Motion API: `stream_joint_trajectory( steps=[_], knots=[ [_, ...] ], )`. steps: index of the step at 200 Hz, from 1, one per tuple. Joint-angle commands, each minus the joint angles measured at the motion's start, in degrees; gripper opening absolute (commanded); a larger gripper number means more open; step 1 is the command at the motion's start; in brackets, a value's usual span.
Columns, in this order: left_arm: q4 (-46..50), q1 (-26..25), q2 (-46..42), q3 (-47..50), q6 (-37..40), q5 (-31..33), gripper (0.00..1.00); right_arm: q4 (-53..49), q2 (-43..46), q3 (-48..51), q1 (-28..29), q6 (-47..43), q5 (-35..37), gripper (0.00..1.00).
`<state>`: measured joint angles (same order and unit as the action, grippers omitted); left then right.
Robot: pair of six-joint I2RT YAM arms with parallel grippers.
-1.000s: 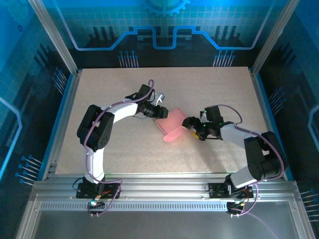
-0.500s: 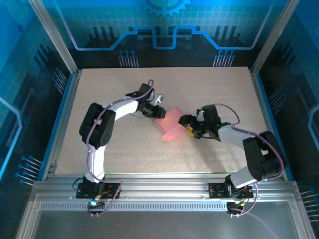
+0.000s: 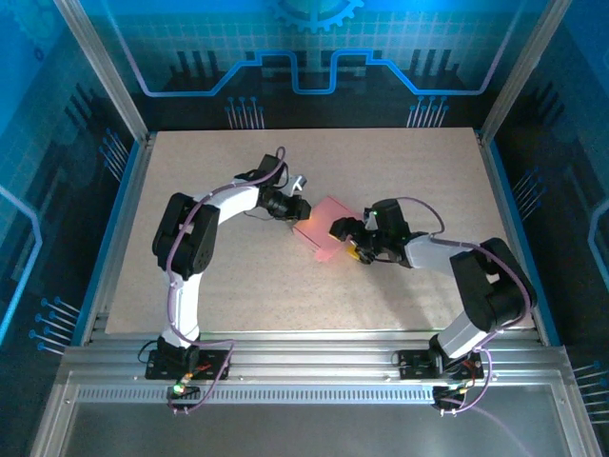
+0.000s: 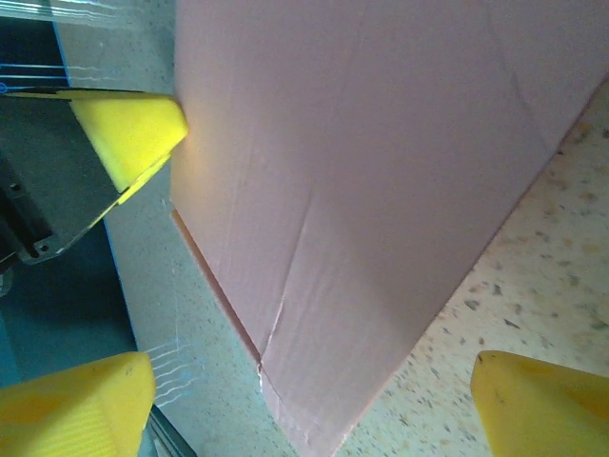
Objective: Fold the paper box
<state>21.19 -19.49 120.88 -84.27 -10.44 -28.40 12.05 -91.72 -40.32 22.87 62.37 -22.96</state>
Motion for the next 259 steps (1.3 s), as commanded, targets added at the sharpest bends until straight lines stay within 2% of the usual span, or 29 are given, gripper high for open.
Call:
stream_joint_trajectory(
  steps=[1, 82, 114, 215, 247, 259],
  knots=[
    [2.88, 1.94, 3.31, -0.17, -0.29, -0.2, 0.26, 1.15, -1.29, -1.94, 0.62, 0.47, 0.82, 0.89],
    [2.29, 4.7, 3.63, 0.25, -0.38, -3.91, 0.29, -2.26, -5.21, -7.29, 0.77, -1.54, 1.7, 0.93],
    [2.83, 5.5, 5.04, -0.34, -1.0, -5.37, 0.26, 0.57, -7.91, -8.35, 1.12, -0.16, 1.25, 0.97],
    [2.39, 7.09, 6.92, -1.17, -1.8, -9.34, 0.23, 12.61, -16.38, -9.7, 1.3, 4.85, -2.04, 0.97],
    [2.69, 7.14, 7.14, -1.25, -1.61, -9.22, 0.23, 16.56, -20.61, -13.72, 1.38, 6.54, -5.8, 0.9],
    [2.67, 7.14, 7.24, -1.34, -1.6, -9.21, 0.23, 18.17, -21.85, -14.33, 1.47, 7.52, -6.3, 0.84]
  ],
)
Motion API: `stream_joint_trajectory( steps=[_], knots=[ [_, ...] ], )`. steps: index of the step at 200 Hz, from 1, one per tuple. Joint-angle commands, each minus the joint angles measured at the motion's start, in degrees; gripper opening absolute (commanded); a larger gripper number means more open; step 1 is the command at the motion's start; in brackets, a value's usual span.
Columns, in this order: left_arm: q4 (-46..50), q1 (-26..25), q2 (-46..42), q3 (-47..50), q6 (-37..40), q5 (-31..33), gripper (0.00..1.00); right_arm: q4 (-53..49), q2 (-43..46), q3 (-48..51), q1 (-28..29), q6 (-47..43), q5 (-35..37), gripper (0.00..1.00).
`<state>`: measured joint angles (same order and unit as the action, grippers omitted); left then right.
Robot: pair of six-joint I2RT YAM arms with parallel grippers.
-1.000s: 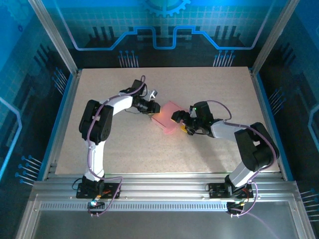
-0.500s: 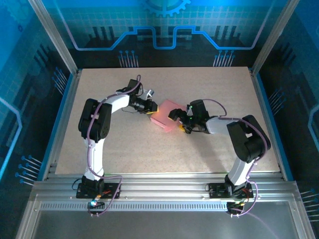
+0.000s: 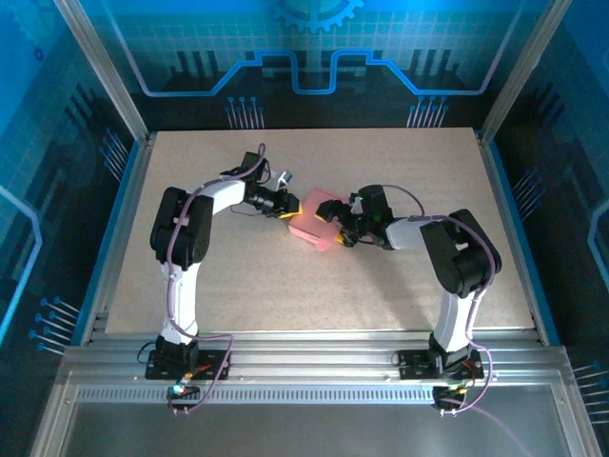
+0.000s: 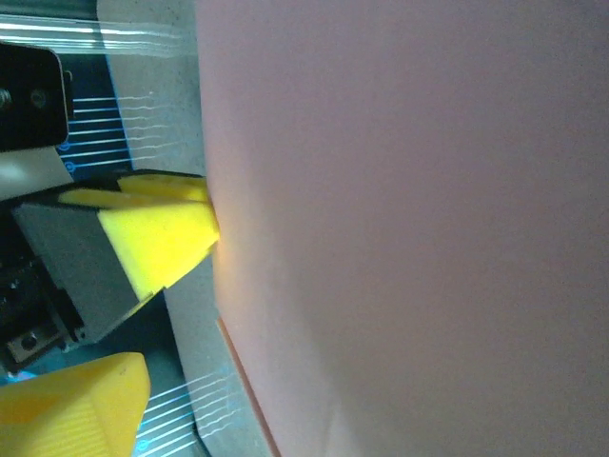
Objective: Fold the paper box
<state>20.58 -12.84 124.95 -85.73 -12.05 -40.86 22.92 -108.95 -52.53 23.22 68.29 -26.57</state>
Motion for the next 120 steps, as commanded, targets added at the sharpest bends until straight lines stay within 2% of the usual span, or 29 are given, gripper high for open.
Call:
stream_joint_trajectory(
  steps=[1, 39, 68, 78, 90, 108, 120],
  knots=[
    [3.26, 0.51, 3.23, 0.13, 0.01, 3.24, 0.23, 7.45, -4.71, -2.17, 1.12, 1.68, -2.69, 0.83],
    [3.61, 0.88, 3.94, -0.22, -0.05, 3.33, 0.24, 9.79, -5.19, -3.31, 0.82, 1.93, -3.45, 0.78],
    [3.24, 0.98, 3.56, -0.14, -0.03, 2.53, 0.26, 7.85, -4.61, -4.11, 0.86, 1.27, -3.34, 0.63],
    [2.94, 0.98, 3.05, 0.03, -0.13, 2.46, 0.28, 7.75, -4.74, -4.11, 0.77, 1.84, -3.22, 0.52],
    [2.93, 0.98, 2.46, 0.17, 0.09, 2.75, 0.33, 8.18, -4.87, -3.99, 0.67, 2.76, -3.29, 0.42],
    [2.5, 1.03, 1.75, 0.56, 0.16, 3.08, 0.41, 8.44, -4.81, -4.1, 0.59, 3.21, -3.57, 0.4],
    [1.93, 0.98, 1.16, 0.95, 0.06, 3.22, 0.48, 7.3, -4.32, -4.16, 0.57, 3.25, -3.21, 0.33]
  ],
)
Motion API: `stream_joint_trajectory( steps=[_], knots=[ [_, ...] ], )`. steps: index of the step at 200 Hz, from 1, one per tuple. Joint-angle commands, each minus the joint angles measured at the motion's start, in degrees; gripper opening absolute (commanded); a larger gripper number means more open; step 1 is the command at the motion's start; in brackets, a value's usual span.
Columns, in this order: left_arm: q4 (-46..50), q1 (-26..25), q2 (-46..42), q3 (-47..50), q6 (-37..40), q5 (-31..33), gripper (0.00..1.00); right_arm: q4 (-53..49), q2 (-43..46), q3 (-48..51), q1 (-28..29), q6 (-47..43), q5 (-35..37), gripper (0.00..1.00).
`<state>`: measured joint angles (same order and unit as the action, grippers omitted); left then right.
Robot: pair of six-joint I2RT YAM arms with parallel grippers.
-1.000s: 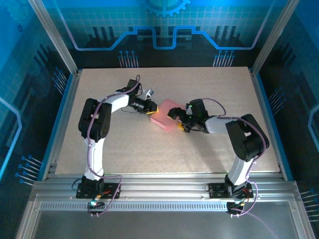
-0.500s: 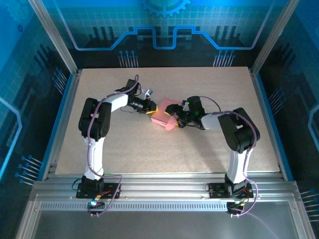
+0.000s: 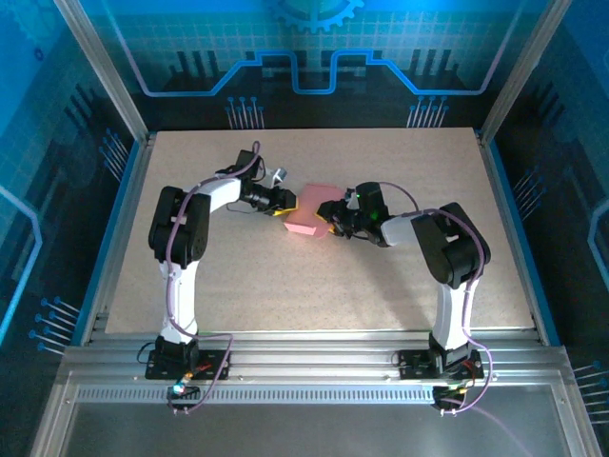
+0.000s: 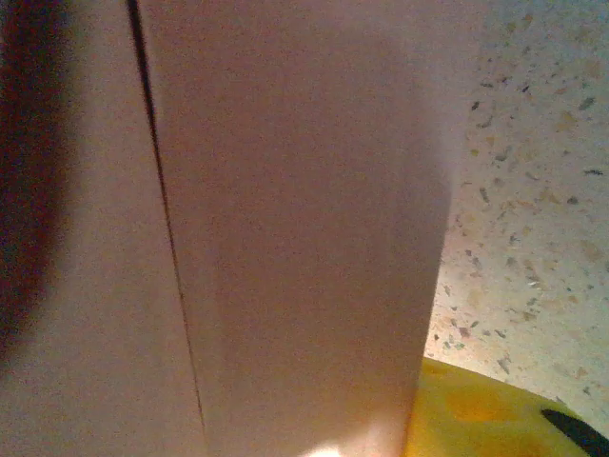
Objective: Fold the paper box
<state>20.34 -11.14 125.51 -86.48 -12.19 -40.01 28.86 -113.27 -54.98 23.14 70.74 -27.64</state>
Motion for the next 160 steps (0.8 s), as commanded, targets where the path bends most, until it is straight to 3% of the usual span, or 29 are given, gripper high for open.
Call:
stream_joint_trajectory(
  steps=[1, 22, 46, 80, 106, 136, 160],
  knots=[
    [2.12, -0.73, 0.52, 1.72, 0.17, 2.38, 0.49, 1.27, 0.09, -1.71, 0.67, 0.8, -2.1, 0.33],
    [-2.74, -0.73, -3.14, 4.86, -0.27, 3.12, 0.64, 0.05, 1.22, -1.72, 0.55, 0.56, -1.82, 0.33],
    [-16.72, -0.73, -12.9, 13.83, 1.31, 7.33, 0.98, -2.3, 3.31, -1.67, 0.33, -0.07, -1.03, 0.38],
    [-39.0, -1.91, -28.83, 29.65, 4.71, 16.43, 0.99, -6.45, 7.42, -1.3, -0.39, -1.28, -0.01, 0.41],
    [-57.42, -8.93, -38.17, 44.31, 19.11, 27.56, 0.99, -8.88, 10.44, -0.74, -1.3, -1.67, 0.4, 0.42],
    [-73.86, -15.84, -40.54, 54.63, 28.92, 34.77, 0.99, -11.93, 14.19, -0.65, -2.17, -1.84, 0.22, 0.42],
    [-80.9, -21.51, -39.74, 58.79, 43.03, 37.06, 0.99, -14.98, 17.2, -0.95, -2.26, -1.99, 0.11, 0.42]
  ],
)
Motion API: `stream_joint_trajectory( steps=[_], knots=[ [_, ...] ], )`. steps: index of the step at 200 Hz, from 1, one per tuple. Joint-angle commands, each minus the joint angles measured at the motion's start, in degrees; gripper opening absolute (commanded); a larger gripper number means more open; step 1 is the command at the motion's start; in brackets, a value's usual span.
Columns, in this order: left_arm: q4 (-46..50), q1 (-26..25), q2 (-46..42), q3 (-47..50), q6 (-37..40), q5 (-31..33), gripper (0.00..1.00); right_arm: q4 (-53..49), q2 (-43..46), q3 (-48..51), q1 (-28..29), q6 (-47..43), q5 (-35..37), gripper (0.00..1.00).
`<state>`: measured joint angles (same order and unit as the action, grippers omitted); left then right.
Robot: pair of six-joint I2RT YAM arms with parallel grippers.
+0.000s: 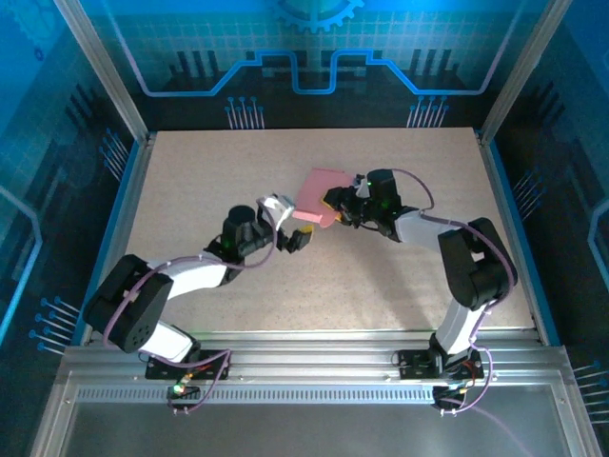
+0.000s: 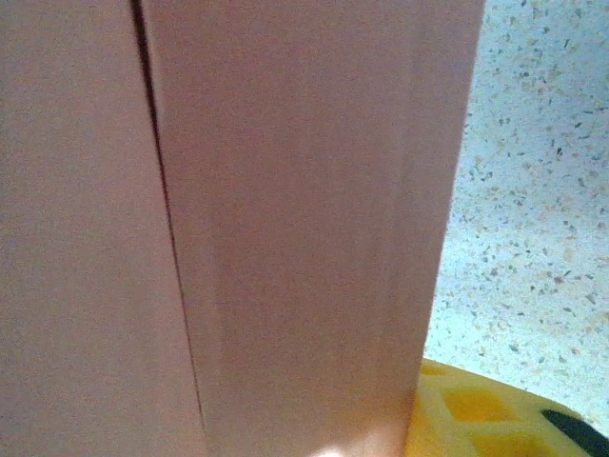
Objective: Fold the paper box
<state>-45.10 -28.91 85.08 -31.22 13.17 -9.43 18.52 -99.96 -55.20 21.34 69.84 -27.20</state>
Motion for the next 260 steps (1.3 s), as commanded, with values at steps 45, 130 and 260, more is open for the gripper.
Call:
stream_joint_trajectory(
  steps=[45, 130, 260],
  knots=[
    [-32.24, -8.48, 10.9, 4.28, 39.63, 11.5, 0.98, -7.18, 7.64, -0.52, -0.19, -0.28, -1.09, 0.43],
    [-35.26, -11.41, 17.22, -2.51, 53.45, 19.15, 0.81, -7.19, 9.71, 0.43, 0.04, 0.88, -1.98, 0.43],
    [-35.23, -12.71, 19.62, -4.64, 57.06, 20.24, 0.37, -8.72, 10.31, -0.61, 0.23, 1.0, -1.88, 0.43]
  ],
)
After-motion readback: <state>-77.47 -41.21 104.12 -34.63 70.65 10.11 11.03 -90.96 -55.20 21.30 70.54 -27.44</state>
